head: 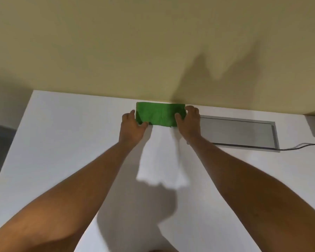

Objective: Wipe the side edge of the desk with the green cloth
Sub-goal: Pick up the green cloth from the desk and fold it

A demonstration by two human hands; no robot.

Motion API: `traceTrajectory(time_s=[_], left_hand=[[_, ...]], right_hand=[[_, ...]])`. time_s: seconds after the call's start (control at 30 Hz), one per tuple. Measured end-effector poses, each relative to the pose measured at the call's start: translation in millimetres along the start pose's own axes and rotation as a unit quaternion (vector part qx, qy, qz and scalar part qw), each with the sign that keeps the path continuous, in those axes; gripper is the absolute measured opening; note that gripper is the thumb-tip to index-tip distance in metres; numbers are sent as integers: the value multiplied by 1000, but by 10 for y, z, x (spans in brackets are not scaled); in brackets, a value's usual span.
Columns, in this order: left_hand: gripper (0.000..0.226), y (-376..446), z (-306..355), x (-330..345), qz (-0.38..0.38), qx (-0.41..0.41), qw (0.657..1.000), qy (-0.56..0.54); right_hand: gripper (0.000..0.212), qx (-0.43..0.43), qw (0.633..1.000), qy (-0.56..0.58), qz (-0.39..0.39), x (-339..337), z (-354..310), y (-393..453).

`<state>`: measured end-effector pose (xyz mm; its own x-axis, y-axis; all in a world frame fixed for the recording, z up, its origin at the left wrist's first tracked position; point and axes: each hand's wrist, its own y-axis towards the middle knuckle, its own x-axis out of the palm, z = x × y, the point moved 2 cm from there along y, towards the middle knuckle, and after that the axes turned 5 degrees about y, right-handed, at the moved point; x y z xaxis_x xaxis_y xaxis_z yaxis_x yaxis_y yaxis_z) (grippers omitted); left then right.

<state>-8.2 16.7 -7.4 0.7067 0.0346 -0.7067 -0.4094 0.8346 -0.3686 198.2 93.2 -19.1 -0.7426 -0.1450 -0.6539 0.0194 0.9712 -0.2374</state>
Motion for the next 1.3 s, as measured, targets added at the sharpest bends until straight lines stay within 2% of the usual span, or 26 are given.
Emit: traceTrajectory(time_s=[0.1,0.13,0.2,0.23,0.3,0.33,0.43,0.53,0.63,0.7,0.77,0.83,0.9,0.97,1.03,1.1,1.17,1.23,1.3], left_hand=[[74,192,-12,76,-1,-94,993,-74],[66,217,1,89,-9,-122,987,-106],[35,269,-20,153,-8,-168,969,-179],[32,311,-33,183,-2,-179,960,-216],[42,379,-38,223,-3,-208,942,-262],[38,412,-39,241,-10,-225,935,-274],[17,473,-59,295,-40,-259,916,-303],[13,417,-100,293,-45,-263,905,-332],[17,233,-183,235,-51,-249,886,-387],[22,47,-284,163,-58,-241,871,-425],[15,-167,-413,65,-56,-234,858,-453],[10,-397,-561,-65,-41,-233,845,-479],[15,-629,-740,-205,-19,-239,826,-511],[22,-884,-923,-354,-1,-247,800,-547],[20,-1147,-1100,-504,0,-242,765,-596],[18,-1399,-1308,-637,-3,-230,725,-649],[26,-1626,-1547,-762,10,-226,691,-687],[34,-1835,-1783,-887,18,-225,673,-704],[34,-2047,-1980,-1009,17,-232,661,-713]], right_hand=[[52,46,998,51,6,40,-1,232],[55,63,996,56,3,49,-20,282],[62,93,993,69,-4,113,-9,365],[67,104,992,73,-4,139,0,400],[74,122,990,70,-6,168,13,453],[75,135,988,73,-9,181,24,478],[64,175,979,96,-26,203,53,493],[37,184,978,88,-49,204,99,449],[18,179,973,138,-52,192,109,272],[17,175,965,183,-70,201,96,105],[18,177,953,224,-102,221,70,-106],[20,174,945,244,-129,248,42,-353],[22,168,942,250,-147,305,-1,-636],[25,162,941,250,-160,408,-54,-945],[25,166,933,264,-182,549,-116,-1274],[22,185,904,310,-231,720,-192,-1625],[22,206,872,342,-284,886,-299,-1982],[23,210,859,334,-326,1036,-407,-2321],[25,189,870,292,-349,1155,-516,-2619]])
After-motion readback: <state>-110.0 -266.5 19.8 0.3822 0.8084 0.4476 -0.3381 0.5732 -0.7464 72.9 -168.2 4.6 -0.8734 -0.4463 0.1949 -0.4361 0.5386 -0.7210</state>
